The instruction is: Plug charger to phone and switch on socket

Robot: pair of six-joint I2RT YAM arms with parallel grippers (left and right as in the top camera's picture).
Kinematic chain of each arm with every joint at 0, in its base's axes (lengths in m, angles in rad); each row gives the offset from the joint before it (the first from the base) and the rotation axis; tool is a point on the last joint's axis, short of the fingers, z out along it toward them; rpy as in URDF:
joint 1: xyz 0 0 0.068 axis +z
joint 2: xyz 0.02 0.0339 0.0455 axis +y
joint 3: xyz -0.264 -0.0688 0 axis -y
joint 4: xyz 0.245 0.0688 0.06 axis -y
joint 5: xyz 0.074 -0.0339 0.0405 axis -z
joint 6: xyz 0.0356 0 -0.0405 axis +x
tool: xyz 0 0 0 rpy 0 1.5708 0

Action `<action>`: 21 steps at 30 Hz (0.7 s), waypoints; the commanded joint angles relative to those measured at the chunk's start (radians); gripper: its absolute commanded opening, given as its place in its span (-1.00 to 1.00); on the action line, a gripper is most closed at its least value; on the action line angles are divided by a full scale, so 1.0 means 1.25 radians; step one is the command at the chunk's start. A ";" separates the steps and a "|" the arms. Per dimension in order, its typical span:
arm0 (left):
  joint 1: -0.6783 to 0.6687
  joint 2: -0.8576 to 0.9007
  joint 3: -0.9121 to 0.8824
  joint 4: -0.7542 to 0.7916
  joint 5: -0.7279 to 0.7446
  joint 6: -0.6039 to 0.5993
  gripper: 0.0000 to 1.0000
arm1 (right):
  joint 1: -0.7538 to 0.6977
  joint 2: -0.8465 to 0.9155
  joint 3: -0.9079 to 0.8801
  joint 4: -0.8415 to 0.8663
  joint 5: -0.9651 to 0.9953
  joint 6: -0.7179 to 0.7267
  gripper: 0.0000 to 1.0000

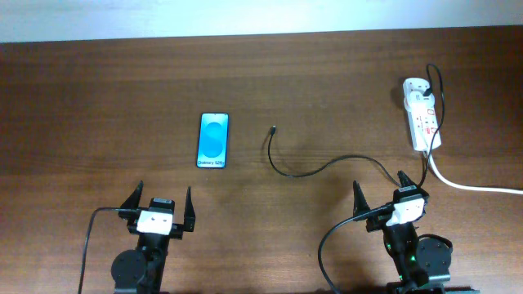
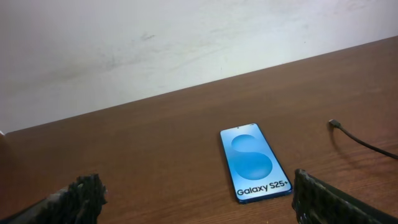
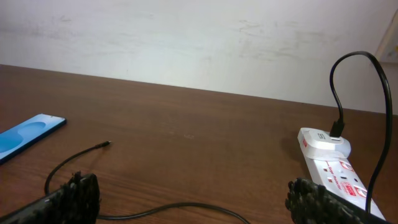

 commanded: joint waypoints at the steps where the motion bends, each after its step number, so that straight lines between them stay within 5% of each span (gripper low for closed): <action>1: -0.003 -0.007 -0.003 -0.002 -0.006 0.013 0.98 | 0.008 -0.010 -0.004 -0.005 0.008 0.004 0.97; 13: -0.003 0.031 0.054 0.016 -0.015 -0.045 0.99 | 0.008 -0.010 -0.004 -0.005 0.008 0.004 0.96; 21: -0.003 0.446 0.435 -0.066 0.001 -0.048 0.98 | 0.008 -0.010 -0.004 -0.005 0.008 0.004 0.97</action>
